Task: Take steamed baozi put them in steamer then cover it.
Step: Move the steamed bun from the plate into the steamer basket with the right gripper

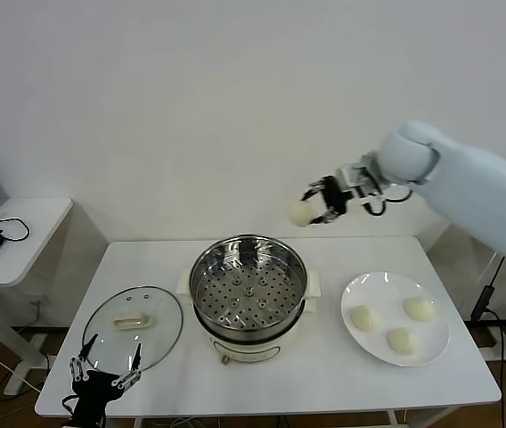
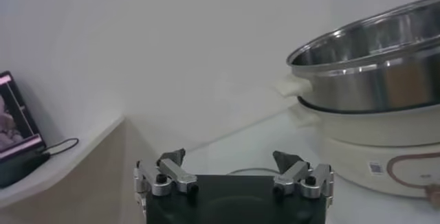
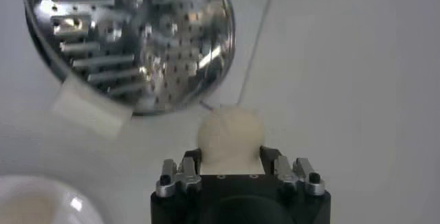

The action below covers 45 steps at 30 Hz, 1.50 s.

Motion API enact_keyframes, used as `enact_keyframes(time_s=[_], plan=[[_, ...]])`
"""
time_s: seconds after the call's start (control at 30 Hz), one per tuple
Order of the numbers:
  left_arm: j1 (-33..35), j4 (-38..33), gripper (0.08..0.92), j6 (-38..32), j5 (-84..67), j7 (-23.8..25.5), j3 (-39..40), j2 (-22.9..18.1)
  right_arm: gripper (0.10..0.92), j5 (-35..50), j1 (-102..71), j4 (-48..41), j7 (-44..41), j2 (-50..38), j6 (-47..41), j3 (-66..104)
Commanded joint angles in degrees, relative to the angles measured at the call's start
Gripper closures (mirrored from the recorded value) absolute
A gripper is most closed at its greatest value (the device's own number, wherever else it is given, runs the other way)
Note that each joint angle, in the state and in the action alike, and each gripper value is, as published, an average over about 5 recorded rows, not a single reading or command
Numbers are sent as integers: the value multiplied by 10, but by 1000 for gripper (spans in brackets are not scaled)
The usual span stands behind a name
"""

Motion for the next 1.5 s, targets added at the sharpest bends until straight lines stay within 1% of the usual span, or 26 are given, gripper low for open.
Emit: enact_keyframes(time_s=[0.03, 0.33, 0.53, 0.97, 1.07, 1.17, 1.27, 1.3, 1.4, 1.5], plan=[[-8, 7, 177, 1, -8, 0, -3, -1, 474, -17, 16, -25, 22, 122, 51, -94], [-9, 8, 177, 0, -8, 0, -11, -7, 474, -166, -50, -72, 45, 169, 116, -118], [-7, 8, 177, 0, -9, 0, -20, -9, 474, -244, -71, -113, 69, 184, 161, -110], [-11, 6, 177, 0, -11, 0, -18, -10, 471, -304, -79, -143, 93, 194, 210, -97], [-11, 5, 177, 0, -11, 0, -17, -11, 463, -295, -76, -137, 95, 190, 212, -96], [-9, 3, 177, 1, -11, 0, -18, -11, 418, -256, -63, -121, 87, 180, 200, -93], [-8, 0, 177, 2, -11, 1, -18, -10, 338, -189, -38, -94, 62, 163, 166, -91], [-9, -1, 177, 2, -11, 1, -18, -10, 304, -161, -27, -82, 51, 155, 148, -90], [-9, -5, 177, 4, -13, 2, -19, -9, 234, -82, 2, -47, 20, 127, 93, -86], [-9, -9, 177, 5, -14, 3, -19, -7, 207, -15, 26, -9, -3, 91, 37, -76]])
